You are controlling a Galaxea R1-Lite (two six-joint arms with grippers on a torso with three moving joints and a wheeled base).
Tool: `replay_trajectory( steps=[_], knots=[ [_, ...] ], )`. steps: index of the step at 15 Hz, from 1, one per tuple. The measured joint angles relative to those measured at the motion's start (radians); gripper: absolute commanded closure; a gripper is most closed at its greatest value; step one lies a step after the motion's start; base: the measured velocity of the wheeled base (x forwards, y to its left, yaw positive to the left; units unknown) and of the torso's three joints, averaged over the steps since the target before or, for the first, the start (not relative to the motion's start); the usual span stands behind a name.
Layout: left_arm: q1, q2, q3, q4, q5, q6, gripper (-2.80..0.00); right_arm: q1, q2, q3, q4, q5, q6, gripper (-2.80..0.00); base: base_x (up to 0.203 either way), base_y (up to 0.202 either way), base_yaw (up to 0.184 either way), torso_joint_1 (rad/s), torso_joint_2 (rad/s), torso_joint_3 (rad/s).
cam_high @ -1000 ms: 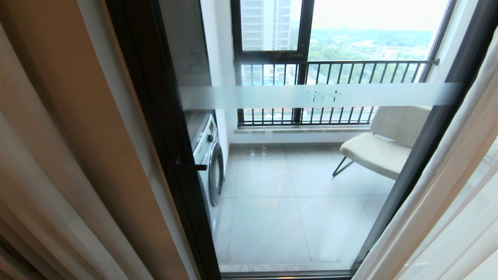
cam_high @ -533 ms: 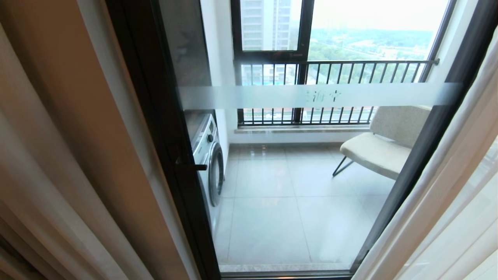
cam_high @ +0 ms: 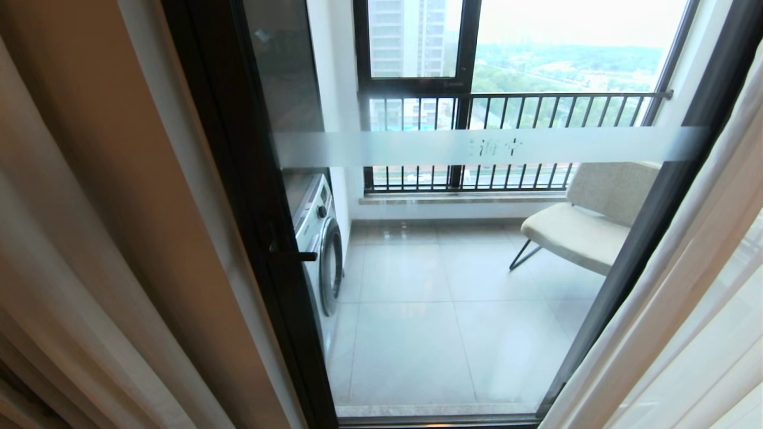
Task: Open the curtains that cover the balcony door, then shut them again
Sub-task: Close the inner curtains on both sides
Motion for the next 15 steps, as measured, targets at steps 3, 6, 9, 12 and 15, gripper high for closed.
replay_trajectory(
  steps=[3,6,9,12,15],
  knots=[
    [0.045,0.093,-0.058,-0.011,0.0,-0.005,-2.8,0.0,0.0,0.0,0.0,0.0,0.0,0.0,0.0,0.0,0.0,0.0,0.0,0.0],
    [0.086,0.178,-0.081,-0.113,-0.001,-0.008,-2.8,0.0,0.0,0.0,0.0,0.0,0.0,0.0,0.0,0.0,0.0,0.0,0.0,0.0],
    [0.107,0.251,-0.083,-0.196,-0.006,-0.009,-2.8,0.0,0.0,0.0,0.0,0.0,0.0,0.0,0.0,0.0,0.0,0.0,0.0,0.0],
    [0.143,0.321,-0.086,-0.253,-0.114,-0.01,-2.8,0.0,0.0,0.0,0.0,0.0,0.0,0.0,0.0,0.0,0.0,0.0,0.0,0.0],
    [0.169,0.404,-0.124,-0.326,-0.193,-0.01,-2.8,0.0,0.0,0.0,0.0,0.0,0.0,0.0,0.0,0.0,0.0,0.0,0.0,0.0]
  ],
)
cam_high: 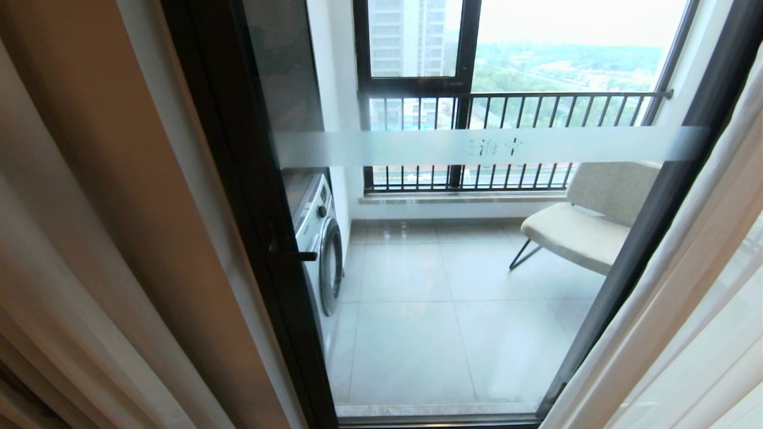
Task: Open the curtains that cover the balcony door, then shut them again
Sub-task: Close the inner curtains on both sides
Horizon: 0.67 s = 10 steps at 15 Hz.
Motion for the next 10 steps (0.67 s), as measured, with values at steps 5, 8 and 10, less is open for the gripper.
replay_trajectory(
  steps=[5,8,10],
  knots=[
    [0.006,0.153,-0.106,-0.134,-0.037,0.0,-2.8,0.0,0.0,0.0,0.0,0.0,0.0,0.0,0.0,0.0,0.0,0.0,0.0,0.0],
    [0.007,0.219,-0.164,-0.149,-0.073,-0.001,-2.8,0.0,0.0,0.0,0.0,0.0,0.0,0.0,0.0,0.0,0.0,0.0,0.0,0.0],
    [0.011,0.26,-0.19,-0.193,-0.076,-0.001,-2.8,0.0,0.0,0.0,0.0,0.0,0.0,0.0,0.0,0.0,0.0,0.0,0.0,0.0]
  ],
)
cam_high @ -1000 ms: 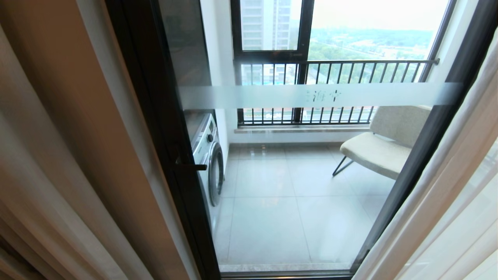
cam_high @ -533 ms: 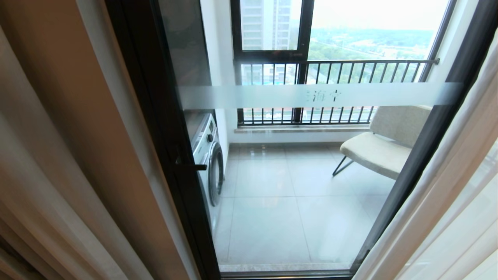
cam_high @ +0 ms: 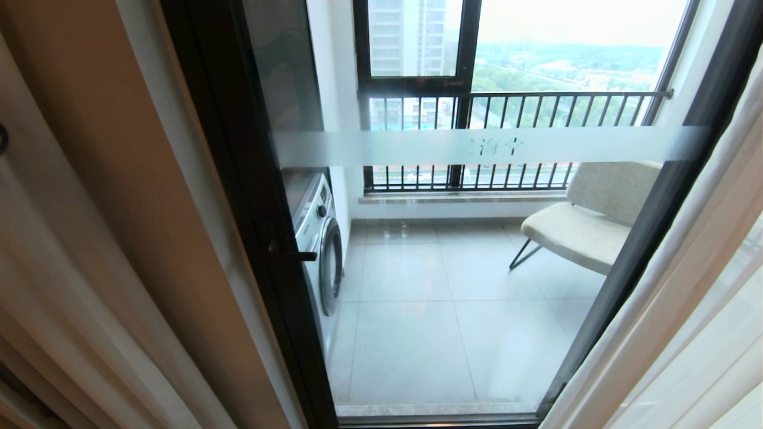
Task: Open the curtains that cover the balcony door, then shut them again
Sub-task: Close the inner curtains on both sides
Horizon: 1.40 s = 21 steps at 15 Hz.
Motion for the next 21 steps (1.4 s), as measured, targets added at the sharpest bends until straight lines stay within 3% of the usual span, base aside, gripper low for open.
replay_trajectory(
  steps=[8,9,21],
  knots=[
    [0.017,0.087,-0.064,-0.019,-0.027,0.001,-2.8,0.0,0.0,0.0,0.0,0.0,0.0,0.0,0.0,0.0,0.0,0.0,0.0,0.0],
    [0.017,0.095,-0.072,-0.019,-0.029,0.001,0.0,0.0,0.0,0.0,0.0,0.0,0.0,0.0,0.0,0.0,0.0,0.0,0.0,0.0],
    [0.028,0.135,-0.092,-0.071,-0.065,0.001,0.0,0.0,0.0,0.0,0.0,0.0,0.0,0.0,0.0,0.0,0.0,0.0,0.0,0.0]
  ],
)
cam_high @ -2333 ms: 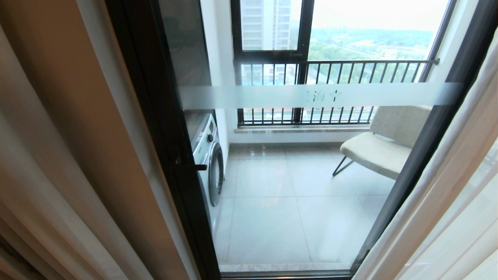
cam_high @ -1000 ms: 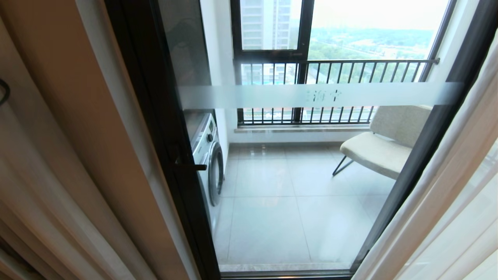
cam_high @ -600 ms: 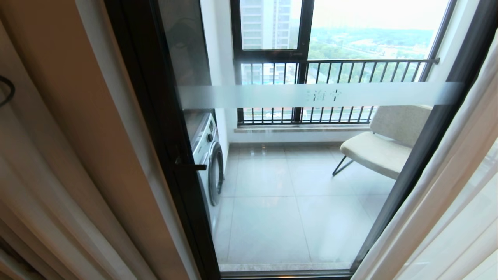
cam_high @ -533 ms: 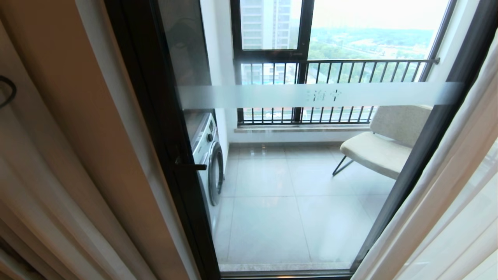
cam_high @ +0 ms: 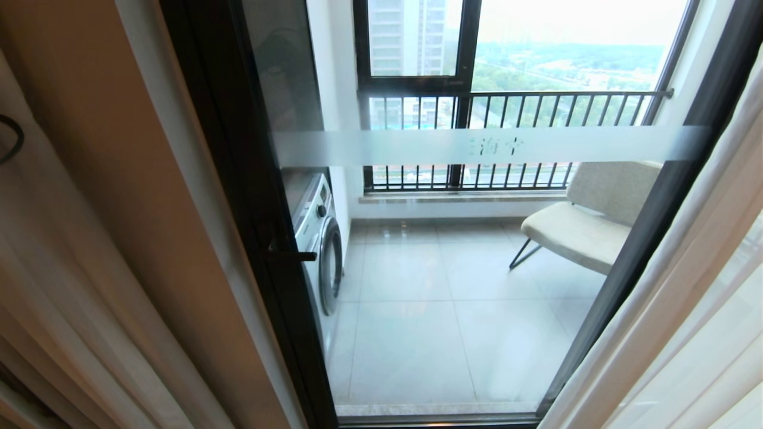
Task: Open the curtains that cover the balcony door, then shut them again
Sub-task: Close the inner curtains on both sides
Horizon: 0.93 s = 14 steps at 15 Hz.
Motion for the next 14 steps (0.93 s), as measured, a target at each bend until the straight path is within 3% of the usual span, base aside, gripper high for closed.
replay_trajectory(
  steps=[10,14],
  knots=[
    [-0.009,-0.101,0.086,0.002,-0.103,0.0,0.0,0.0,0.0,0.0,0.0,0.0,0.0,0.0,0.0,0.0,0.0,0.0,0.0,0.0],
    [-0.061,-0.177,0.122,0.003,-0.11,0.0,0.0,0.0,0.0,0.0,0.0,0.0,0.0,0.0,0.0,0.0,0.0,0.0,0.0,0.0]
  ],
)
